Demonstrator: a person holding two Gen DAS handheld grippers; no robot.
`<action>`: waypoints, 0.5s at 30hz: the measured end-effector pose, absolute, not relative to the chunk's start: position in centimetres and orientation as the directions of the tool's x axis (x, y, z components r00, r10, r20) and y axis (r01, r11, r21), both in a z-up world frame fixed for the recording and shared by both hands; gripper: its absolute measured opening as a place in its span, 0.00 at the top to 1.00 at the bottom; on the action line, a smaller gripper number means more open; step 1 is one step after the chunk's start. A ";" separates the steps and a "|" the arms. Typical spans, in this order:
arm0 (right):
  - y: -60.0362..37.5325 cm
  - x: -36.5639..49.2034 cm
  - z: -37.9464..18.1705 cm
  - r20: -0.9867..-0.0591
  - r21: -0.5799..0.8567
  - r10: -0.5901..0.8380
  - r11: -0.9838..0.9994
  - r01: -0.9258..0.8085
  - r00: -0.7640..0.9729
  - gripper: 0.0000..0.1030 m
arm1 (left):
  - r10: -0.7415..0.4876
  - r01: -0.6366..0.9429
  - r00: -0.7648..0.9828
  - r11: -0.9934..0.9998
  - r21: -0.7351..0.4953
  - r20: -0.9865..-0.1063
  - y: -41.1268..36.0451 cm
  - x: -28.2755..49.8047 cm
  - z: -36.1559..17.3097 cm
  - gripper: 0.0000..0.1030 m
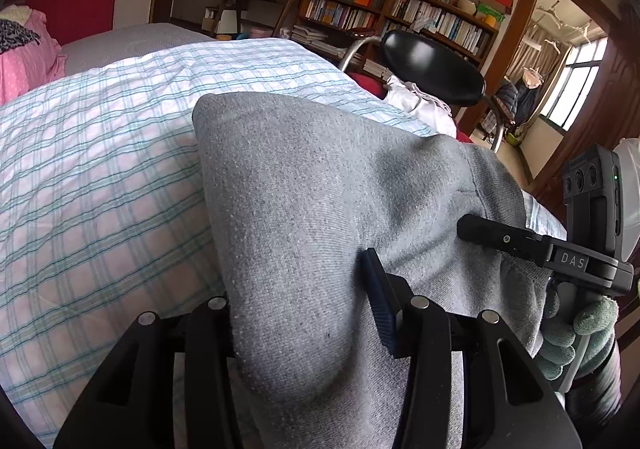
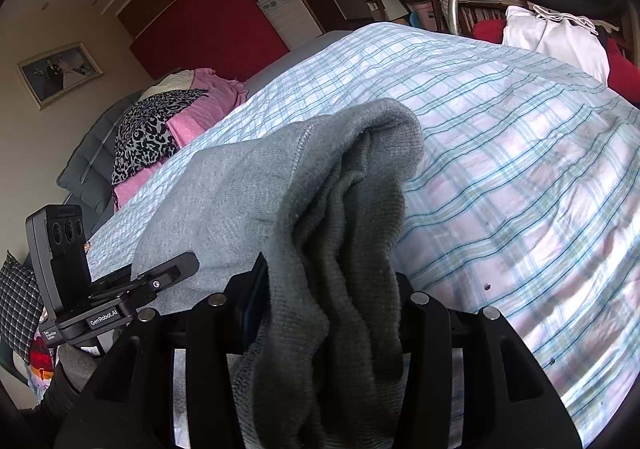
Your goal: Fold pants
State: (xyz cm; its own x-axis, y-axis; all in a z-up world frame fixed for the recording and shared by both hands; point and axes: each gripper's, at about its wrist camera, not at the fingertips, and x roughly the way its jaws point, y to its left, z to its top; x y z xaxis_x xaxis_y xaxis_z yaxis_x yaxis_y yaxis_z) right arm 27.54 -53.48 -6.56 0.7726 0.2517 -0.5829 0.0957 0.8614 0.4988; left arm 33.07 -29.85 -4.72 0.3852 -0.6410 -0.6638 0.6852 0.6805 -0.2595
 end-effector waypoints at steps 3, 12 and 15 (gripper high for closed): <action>-53.6 27.4 -6.6 -0.581 0.499 0.245 0.861 0.102 0.776 0.54 | -0.631 0.691 0.400 0.684 -0.234 -0.665 -30.0 32.8 -4.8 0.53; -53.8 26.9 -6.6 -0.565 0.511 0.233 0.852 0.114 0.792 0.51 | -0.571 0.675 0.470 0.724 -0.142 -0.673 -29.8 32.1 -4.8 0.36; -53.8 26.8 -6.6 -0.565 0.508 0.229 0.853 0.116 0.793 0.51 | -0.557 0.672 0.487 0.731 -0.119 -0.673 -29.8 31.6 -4.7 0.35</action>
State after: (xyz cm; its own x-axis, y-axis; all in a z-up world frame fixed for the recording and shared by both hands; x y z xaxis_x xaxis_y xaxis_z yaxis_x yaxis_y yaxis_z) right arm 26.79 -53.79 -6.60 0.7927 0.2289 -0.5650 0.1160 0.8533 0.5084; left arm 31.64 -29.75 -4.74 0.4870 -0.5572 -0.6726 0.6722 0.7308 -0.1186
